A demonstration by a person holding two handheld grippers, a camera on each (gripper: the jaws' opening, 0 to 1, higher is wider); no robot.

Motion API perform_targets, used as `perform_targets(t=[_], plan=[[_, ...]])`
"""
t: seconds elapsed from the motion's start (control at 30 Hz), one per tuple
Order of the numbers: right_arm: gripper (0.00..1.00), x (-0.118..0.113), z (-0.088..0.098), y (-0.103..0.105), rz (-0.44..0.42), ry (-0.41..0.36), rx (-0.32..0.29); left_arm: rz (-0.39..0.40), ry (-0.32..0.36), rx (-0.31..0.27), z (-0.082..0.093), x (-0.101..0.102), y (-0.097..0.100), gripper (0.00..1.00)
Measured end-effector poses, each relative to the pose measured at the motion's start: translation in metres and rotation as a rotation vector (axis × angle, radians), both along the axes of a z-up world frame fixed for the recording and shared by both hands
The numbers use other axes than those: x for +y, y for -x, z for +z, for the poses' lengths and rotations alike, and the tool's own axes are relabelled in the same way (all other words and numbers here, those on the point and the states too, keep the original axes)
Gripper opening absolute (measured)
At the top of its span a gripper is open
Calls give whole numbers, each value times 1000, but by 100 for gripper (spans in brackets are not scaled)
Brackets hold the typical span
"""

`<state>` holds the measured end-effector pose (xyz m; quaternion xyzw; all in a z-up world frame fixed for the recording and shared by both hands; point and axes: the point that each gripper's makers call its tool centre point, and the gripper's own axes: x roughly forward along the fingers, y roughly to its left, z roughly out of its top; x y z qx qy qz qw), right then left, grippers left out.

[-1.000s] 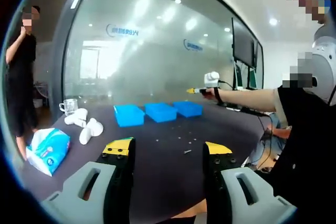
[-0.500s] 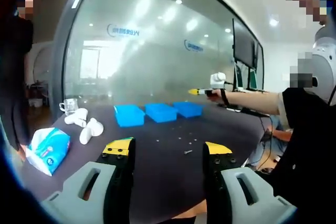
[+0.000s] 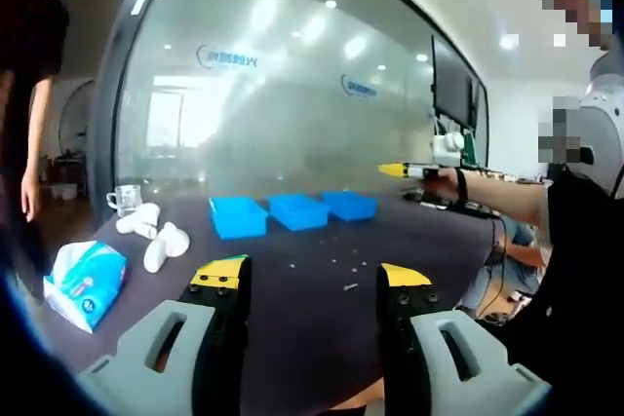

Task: Sort the screws, nuts, and washers into the corresponding bins

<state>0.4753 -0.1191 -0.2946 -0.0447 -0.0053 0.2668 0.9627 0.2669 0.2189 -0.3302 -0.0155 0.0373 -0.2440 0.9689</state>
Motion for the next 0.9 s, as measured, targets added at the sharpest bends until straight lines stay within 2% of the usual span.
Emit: perform_targets(t=[0.13, 0.2, 0.3, 0.5, 0.73, 0.9], plan=[[37, -3, -9, 44, 33, -19, 7, -1, 5, -4, 1, -1, -2, 51], [37, -7, -13, 59, 37, -22, 7, -2, 6, -4, 2, -2, -3, 51], [42, -9, -20, 87, 62, 26, -2, -6, 15, -6, 3, -3, -4, 51], [44, -16, -21, 135, 81, -17, 3, -18, 11, -13, 6, -8, -4, 51], [43, -40, -24, 166, 21, -75, 11, -21, -1, -12, 5, -8, -2, 51], [43, -57, -35, 183, -24, -82, 34, -23, -3, -14, 4, -8, -1, 51]])
